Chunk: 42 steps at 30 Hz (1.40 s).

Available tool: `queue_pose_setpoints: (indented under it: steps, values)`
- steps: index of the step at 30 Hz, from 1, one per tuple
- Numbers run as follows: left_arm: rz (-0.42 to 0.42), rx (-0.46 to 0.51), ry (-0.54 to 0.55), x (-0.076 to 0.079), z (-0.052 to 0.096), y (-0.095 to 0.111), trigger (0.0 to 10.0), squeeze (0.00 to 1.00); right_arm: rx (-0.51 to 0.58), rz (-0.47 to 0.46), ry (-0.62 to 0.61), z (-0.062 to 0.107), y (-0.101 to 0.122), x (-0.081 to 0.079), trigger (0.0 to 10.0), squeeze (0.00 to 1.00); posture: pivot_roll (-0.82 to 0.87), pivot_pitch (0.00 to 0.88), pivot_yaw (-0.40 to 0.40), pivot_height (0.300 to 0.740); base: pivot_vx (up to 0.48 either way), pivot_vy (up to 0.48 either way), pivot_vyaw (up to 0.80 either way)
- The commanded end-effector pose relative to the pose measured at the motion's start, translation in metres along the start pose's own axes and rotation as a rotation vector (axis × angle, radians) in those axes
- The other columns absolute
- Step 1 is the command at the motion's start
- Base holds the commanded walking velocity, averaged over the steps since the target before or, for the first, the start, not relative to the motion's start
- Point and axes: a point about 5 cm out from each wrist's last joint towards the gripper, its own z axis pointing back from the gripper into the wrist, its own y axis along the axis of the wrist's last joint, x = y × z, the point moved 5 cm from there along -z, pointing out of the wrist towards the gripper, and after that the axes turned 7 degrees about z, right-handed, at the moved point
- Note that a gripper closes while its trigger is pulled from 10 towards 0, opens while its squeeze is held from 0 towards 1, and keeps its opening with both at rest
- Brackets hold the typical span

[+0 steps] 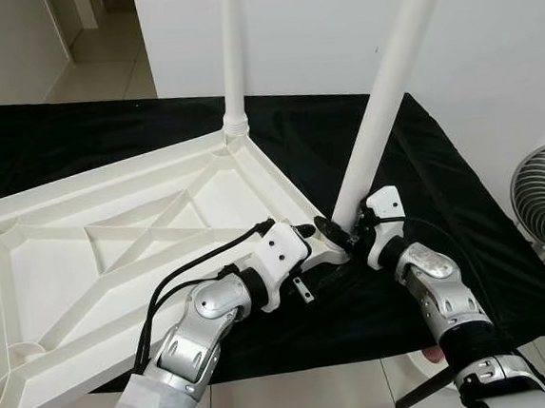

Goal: Building children table

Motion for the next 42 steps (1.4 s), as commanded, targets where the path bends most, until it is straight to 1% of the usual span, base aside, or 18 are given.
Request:
queue_pose_setpoints:
  steps: [1, 2, 5, 8, 9, 10, 11, 12, 14, 15, 17, 18, 20, 24, 31, 36, 37, 42]
  values:
    - [0.002, -0.012, -0.015, 0.002, -0.001, -0.001, 10.0, 0.00, -0.033, -0.009, 0.004, -0.001, -0.008, -0.006, 10.0, 0.00, 0.12, 0.021, -0.047, 0.740, 0.000, 0.000, 0.00]
    - [0.002, -0.012, -0.015, 0.002, -0.001, -0.001, 10.0, 0.00, -0.033, -0.009, 0.004, -0.001, -0.008, -0.006, 10.0, 0.00, 0.12, 0.021, -0.047, 0.740, 0.000, 0.000, 0.00]
    - [0.006, -0.012, -0.019, 0.003, -0.002, -0.001, 10.0, 0.00, -0.097, -0.023, -0.132, -0.004, -0.019, 0.001, 10.0, 0.00, 0.11, 0.025, -0.045, 0.740, 0.000, 0.000, 0.00]
    - [0.006, -0.012, -0.019, 0.003, -0.002, -0.001, 10.0, 0.00, -0.102, -0.028, -0.163, -0.004, -0.020, 0.001, 10.0, 0.00, 0.11, 0.027, -0.046, 0.740, 0.000, 0.000, 0.00]
    - [0.006, -0.012, -0.018, 0.003, -0.002, -0.001, 10.0, 0.00, -0.104, -0.031, -0.206, -0.005, -0.021, 0.001, 10.0, 0.00, 0.11, 0.028, -0.047, 0.740, 0.000, 0.000, 0.00]
    - [0.006, -0.012, -0.018, 0.003, -0.002, -0.001, 10.0, 0.00, -0.104, -0.031, -0.206, -0.005, -0.021, 0.001, 10.0, 0.00, 0.11, 0.028, -0.047, 0.740, 0.000, 0.000, 0.00]
    - [0.005, -0.011, -0.017, 0.002, -0.003, -0.001, 10.0, 0.00, -0.109, -0.059, -0.281, -0.006, -0.022, 0.002, 10.0, 0.00, 0.11, 0.031, -0.050, 0.740, 0.000, 0.000, 0.00]
    - [0.005, -0.011, -0.017, 0.002, -0.003, -0.001, 10.0, 0.00, -0.109, -0.059, -0.281, -0.006, -0.022, 0.002, 10.0, 0.00, 0.11, 0.031, -0.050, 0.740, 0.000, 0.000, 0.00]
    - [0.006, -0.009, -0.011, 0.001, -0.003, 0.000, 10.0, 0.00, -0.125, -0.117, -0.476, -0.004, -0.024, 0.005, 10.0, 0.00, 0.11, 0.030, -0.051, 0.740, 0.000, 0.000, 0.00]
    - [0.006, -0.009, -0.011, 0.001, -0.003, 0.000, 10.0, 0.00, -0.125, -0.117, -0.476, -0.004, -0.024, 0.005, 10.0, 0.00, 0.11, 0.030, -0.051, 0.740, 0.000, 0.000, 0.00]
    - [0.006, -0.008, -0.009, 0.001, -0.003, 0.000, 10.0, 0.00, -0.129, -0.150, -0.628, 0.002, -0.025, 0.009, 10.0, 0.00, 0.11, 0.028, -0.052, 0.740, 0.000, 0.000, 0.00]
    - [0.006, -0.008, -0.009, 0.001, -0.003, 0.000, 10.0, 0.00, -0.129, -0.150, -0.628, 0.002, -0.025, 0.009, 10.0, 0.00, 0.11, 0.028, -0.052, 0.740, 0.000, 0.000, 0.00]
    - [0.006, -0.006, -0.005, 0.000, -0.004, 0.000, 10.0, 0.00, -0.149, -0.168, -0.734, 0.009, -0.027, 0.011, 10.0, 0.00, 0.12, 0.025, -0.050, 0.740, 0.000, 0.000, 0.00]
    - [0.005, -0.005, -0.003, -0.002, -0.005, 0.001, 10.0, 0.00, -0.160, -0.169, -0.791, 0.013, -0.027, 0.011, 10.0, 0.00, 0.11, 0.025, -0.049, 0.740, 0.000, 0.000, 0.00]
    - [-0.003, -0.011, -0.007, -0.003, -0.004, 0.000, 10.0, 0.00, -0.172, -0.145, -0.818, 0.014, -0.025, 0.014, 10.0, 0.00, 0.11, 0.027, -0.050, 0.740, 0.000, 0.000, 0.00]
    - [-0.002, -0.011, -0.007, -0.003, -0.004, 0.000, 10.0, 0.00, -0.171, -0.148, -0.827, 0.015, -0.025, 0.014, 10.0, 0.00, 0.11, 0.029, -0.051, 0.740, 0.000, 0.000, 0.00]
    - [-0.002, -0.011, -0.006, -0.003, -0.003, 0.000, 10.0, 0.00, -0.154, -0.163, -0.818, 0.015, -0.023, 0.014, 10.0, 1.00, 0.11, 0.030, -0.051, 0.740, 0.000, 0.000, 0.00]
    - [-0.002, -0.011, -0.006, -0.002, -0.003, 0.000, 10.0, 0.00, -0.114, -0.177, -0.807, 0.016, -0.018, 0.016, 10.0, 1.00, 0.11, 0.030, -0.051, 0.740, 0.000, 0.000, 0.00]
